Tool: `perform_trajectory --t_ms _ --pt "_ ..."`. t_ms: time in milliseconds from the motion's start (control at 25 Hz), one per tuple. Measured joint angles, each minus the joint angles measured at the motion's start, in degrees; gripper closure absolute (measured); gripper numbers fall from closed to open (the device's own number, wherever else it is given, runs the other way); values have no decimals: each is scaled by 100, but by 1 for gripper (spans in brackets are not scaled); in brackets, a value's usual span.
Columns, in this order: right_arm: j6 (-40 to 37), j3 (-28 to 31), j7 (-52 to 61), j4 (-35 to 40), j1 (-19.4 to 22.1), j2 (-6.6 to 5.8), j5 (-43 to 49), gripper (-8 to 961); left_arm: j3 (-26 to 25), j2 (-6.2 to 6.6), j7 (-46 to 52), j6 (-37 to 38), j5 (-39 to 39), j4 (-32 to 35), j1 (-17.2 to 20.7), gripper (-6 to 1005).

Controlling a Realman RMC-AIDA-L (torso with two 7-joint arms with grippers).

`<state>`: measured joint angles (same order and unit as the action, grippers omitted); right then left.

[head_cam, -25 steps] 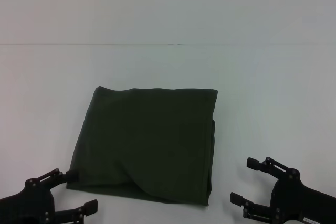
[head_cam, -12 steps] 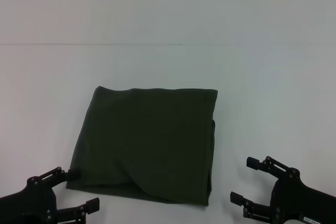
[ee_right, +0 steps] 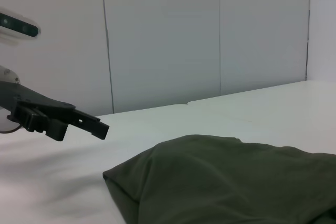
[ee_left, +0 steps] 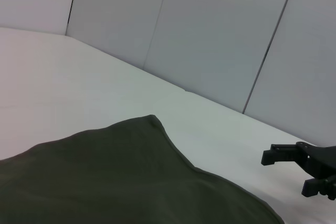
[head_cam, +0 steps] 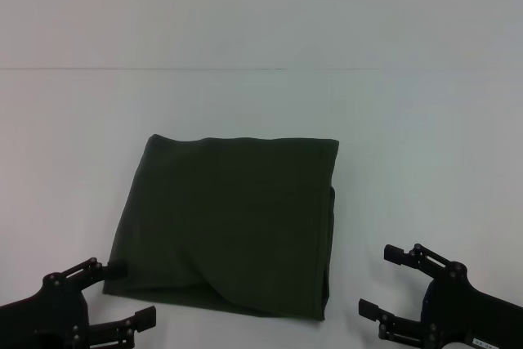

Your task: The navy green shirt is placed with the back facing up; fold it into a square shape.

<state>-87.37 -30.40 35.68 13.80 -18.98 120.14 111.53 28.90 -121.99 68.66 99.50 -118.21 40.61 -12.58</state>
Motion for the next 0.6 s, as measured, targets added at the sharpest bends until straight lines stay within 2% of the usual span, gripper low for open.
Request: perform_trajectory --t_ms 600 --pt "0 0 0 0 -3 0 0 49 -7 -7 -2 1 0 0 -4 53"
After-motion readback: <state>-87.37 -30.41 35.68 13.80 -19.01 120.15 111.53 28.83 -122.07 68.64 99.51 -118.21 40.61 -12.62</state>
